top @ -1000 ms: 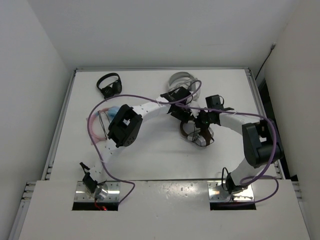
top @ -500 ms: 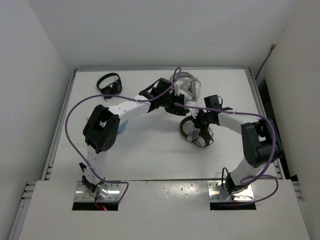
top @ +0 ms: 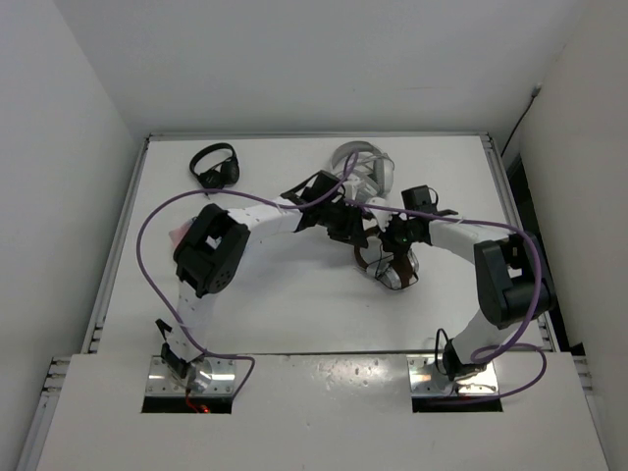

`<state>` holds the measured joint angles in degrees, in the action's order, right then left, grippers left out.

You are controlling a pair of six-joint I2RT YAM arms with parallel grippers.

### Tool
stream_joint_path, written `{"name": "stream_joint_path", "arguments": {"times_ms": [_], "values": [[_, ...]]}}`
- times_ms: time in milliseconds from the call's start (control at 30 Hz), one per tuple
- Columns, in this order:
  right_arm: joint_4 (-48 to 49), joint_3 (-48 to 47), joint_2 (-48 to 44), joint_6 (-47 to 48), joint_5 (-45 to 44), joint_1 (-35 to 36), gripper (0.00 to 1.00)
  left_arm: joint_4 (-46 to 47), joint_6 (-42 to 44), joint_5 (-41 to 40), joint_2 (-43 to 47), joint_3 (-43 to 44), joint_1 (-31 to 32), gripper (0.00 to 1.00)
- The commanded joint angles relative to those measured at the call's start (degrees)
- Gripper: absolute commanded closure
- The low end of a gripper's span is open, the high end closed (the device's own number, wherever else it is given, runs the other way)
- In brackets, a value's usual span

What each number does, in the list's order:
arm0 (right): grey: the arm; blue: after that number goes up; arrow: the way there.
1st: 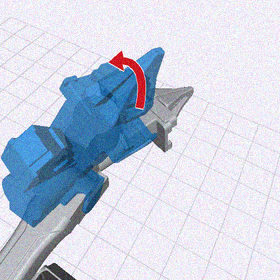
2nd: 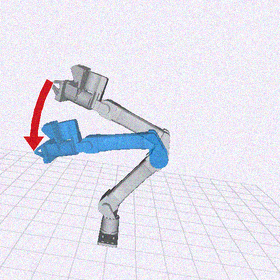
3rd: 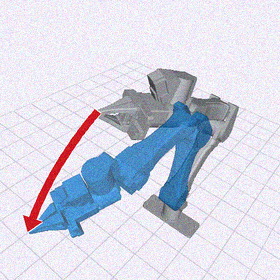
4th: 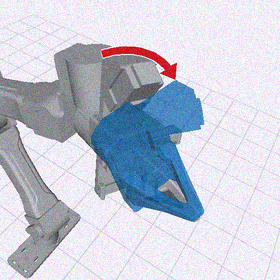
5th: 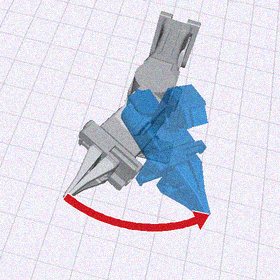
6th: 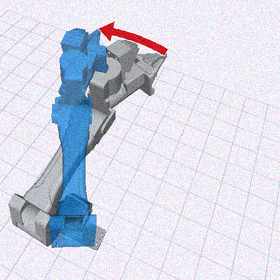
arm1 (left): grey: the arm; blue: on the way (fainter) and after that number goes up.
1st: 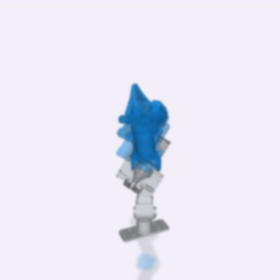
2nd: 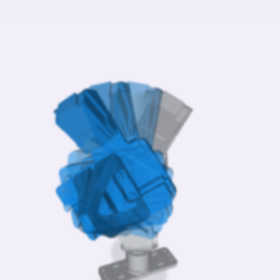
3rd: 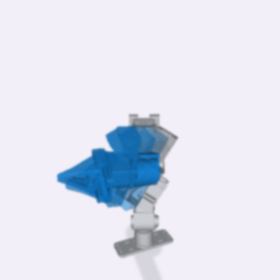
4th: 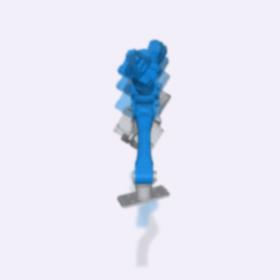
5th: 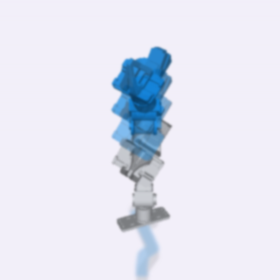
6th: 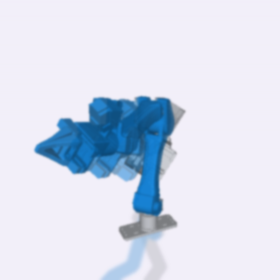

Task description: Wrap the headphones

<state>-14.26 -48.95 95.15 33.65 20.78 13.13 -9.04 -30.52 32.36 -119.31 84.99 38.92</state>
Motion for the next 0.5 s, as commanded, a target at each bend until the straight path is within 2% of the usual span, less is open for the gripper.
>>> {"name": "stream_joint_path", "arguments": {"times_ms": [0,300,467], "values": [[-0.2,-2.9,-1.8,-1.2,1.2,0.1,0.99,3.8,-1.9,3.0,-1.5,1.3,1.9,0.61],[-0.7,-2.9,-3.0,-2.9,2.9,0.1,0.99,10.6,-8.7,6.3,-3.7,0.2,2.9,0.61],[-0.7,-2.9,-3.0,-2.9,1.8,0.7,0.83,11.9,-9.8,7.1,-4.8,0.7,3.4,0.58]]}}
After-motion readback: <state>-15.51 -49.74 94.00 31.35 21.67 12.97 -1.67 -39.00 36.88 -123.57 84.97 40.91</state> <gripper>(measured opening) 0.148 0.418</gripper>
